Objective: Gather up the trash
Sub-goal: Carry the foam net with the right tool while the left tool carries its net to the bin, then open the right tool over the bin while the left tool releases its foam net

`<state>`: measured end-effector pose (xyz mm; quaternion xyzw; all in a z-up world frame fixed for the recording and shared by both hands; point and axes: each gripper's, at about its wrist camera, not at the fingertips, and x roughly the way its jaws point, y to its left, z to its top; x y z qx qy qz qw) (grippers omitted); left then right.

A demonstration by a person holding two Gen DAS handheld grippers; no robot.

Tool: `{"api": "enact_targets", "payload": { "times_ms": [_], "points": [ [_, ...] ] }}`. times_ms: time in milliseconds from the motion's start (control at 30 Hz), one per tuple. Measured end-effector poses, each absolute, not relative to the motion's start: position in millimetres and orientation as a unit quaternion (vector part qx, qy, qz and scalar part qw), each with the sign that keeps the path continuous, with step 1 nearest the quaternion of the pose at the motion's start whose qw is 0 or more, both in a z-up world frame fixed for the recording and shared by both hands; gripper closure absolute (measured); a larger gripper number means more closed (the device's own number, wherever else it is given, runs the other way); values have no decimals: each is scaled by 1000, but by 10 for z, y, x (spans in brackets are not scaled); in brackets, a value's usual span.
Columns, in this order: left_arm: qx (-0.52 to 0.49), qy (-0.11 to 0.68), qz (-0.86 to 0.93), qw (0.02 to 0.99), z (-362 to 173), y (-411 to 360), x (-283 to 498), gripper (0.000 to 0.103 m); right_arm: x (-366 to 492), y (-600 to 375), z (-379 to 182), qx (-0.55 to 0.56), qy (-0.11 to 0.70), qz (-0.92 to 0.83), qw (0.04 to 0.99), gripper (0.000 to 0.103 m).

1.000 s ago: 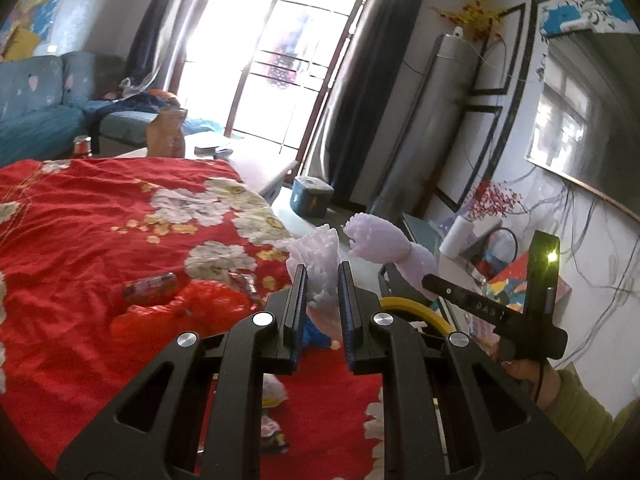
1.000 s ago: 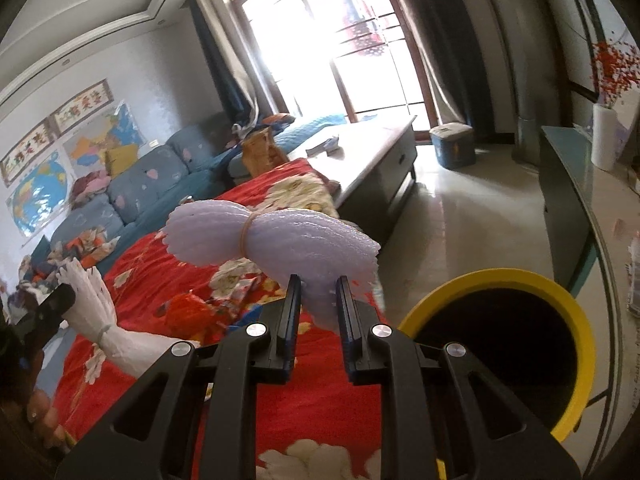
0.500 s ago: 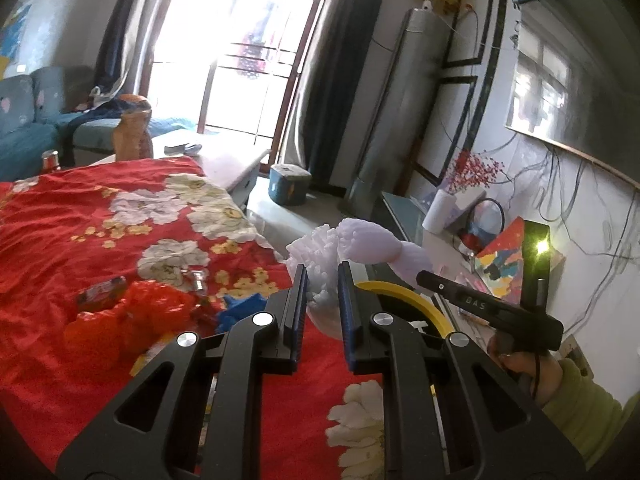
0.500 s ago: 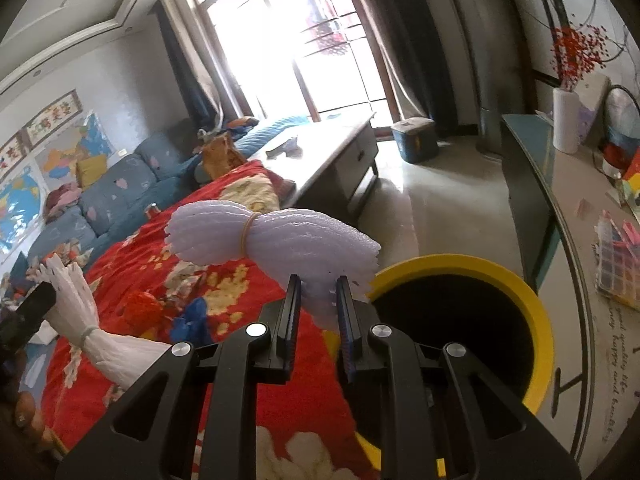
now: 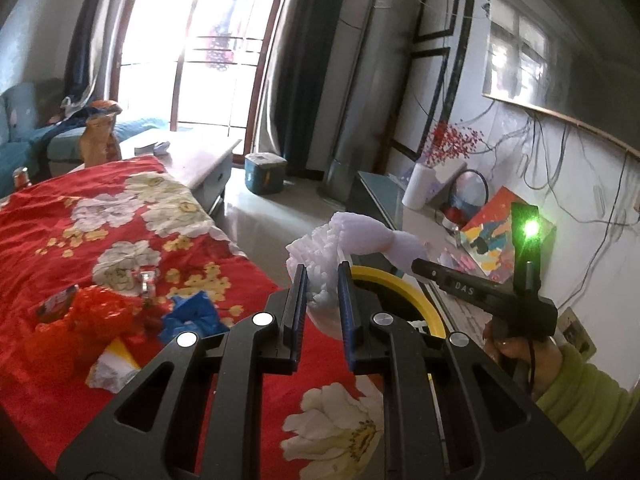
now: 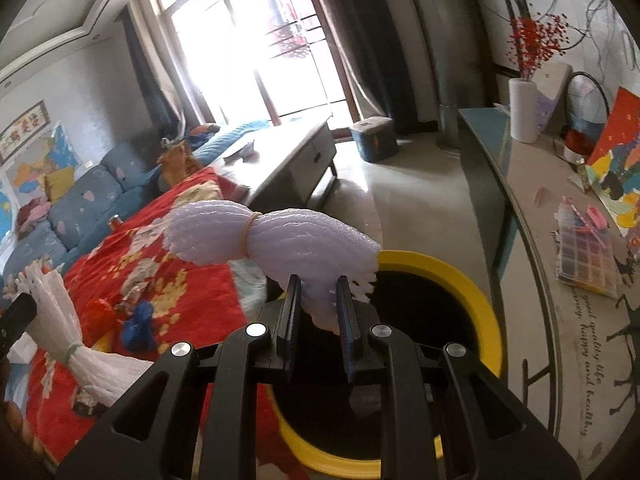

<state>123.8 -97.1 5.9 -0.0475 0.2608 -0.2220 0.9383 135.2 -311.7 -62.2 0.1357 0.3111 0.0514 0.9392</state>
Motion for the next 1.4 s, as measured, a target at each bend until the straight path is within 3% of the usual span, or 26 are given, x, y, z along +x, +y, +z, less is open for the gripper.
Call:
{"api": "enact_targets", "payload": {
  "times_ms": [867,1100,1167,1233,1300,1400],
  "points": [
    [29,309,-247,918,-474,-1767,1612,92,1466,-3557,-1132,170,365,8,915,85],
    [29,332,-245,910,-658,-1887,1790,91,1520,-3563,-1301,184,388,14,903,77],
    [25,337,-247,908,-686,-1905,1834,84,1528,-3565,-1316,185,390,13,902,74],
    [20,342,-247,906,-706,-1906,1862,64,1524,-3585,-1317,189,388,12,902,67],
    [16,344,-247,906,-713,-1893,1865,59,1516,-3601,-1303,189,384,10,903,59],
    [8,345,-245,906,-695,-1857,1853,43,1497,-3616,-1267,189,378,4,906,53]
  ]
}}
